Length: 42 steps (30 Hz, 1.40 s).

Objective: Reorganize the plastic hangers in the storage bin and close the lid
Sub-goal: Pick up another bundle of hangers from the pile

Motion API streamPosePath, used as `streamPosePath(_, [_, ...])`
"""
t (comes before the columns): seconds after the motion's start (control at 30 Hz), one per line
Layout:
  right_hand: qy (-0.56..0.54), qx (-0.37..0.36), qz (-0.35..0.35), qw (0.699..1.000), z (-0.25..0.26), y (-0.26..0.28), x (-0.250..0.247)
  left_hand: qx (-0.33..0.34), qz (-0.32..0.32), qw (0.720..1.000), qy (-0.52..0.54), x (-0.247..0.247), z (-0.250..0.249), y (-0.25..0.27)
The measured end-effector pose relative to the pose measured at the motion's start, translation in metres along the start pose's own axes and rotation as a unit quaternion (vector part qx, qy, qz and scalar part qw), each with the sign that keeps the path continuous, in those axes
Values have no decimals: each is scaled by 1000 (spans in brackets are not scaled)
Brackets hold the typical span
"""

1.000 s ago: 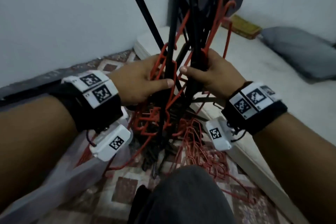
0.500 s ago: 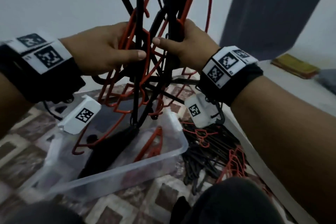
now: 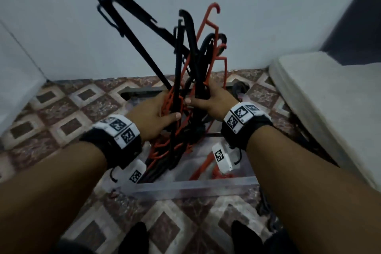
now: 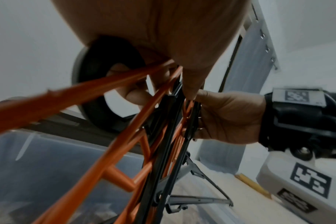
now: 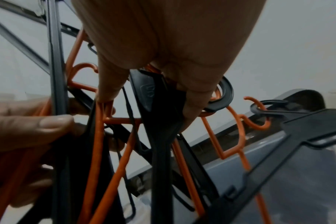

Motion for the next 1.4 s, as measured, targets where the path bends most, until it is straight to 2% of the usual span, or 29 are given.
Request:
streamPosePath(0.13, [11, 3, -1, 1000, -8, -29, 18, -25, -18, 999, 36, 11, 31, -13])
streamPosePath(0.33, [-2, -40, -31, 999, 22, -44, 26, -16, -40, 998, 35, -26, 48, -11])
streamPosePath(0.47, [-9, -77, -46, 996, 51, -40, 34, -3, -79, 997, 24, -61, 44, 6])
streamPosePath(0.57, [-13, -97, -54, 994, 69, -33, 39, -20, -100, 995, -3, -83, 39, 24])
streamPosePath(0.77, [-54, -127, -53, 989, 102, -24, 38, -24, -123, 991, -53, -119, 23, 47])
streamPosePath(0.9, [-92, -143, -34, 985, 104, -26, 40, -33, -123, 989, -80, -131, 15, 55])
streamPosePath(1.03, [-175, -96, 23, 980, 72, -39, 45, -39, -95, 990, -92, -113, 7, 42])
streamPosePath(1.13, [-154, -41, 55, 986, 35, -46, 42, -38, -44, 993, -103, -78, 9, 19])
streamPosePath(1.23, [-180, -4, 95, 979, -5, -45, 39, -11, -4, 995, -95, -38, 10, -2])
streamPosePath(1.4, [-162, 66, 86, 981, -55, -42, 26, -6, 34, 999, -40, 15, 17, -28])
Point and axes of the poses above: each hand's wrist, its own y-axis away from the middle knuckle, its own x-axis out of the palm, z = x × y, the point moved 5 cm from there along -y, towards the middle knuckle, and after that the axes turned 4 degrees about -y, right-handed, at the moved point
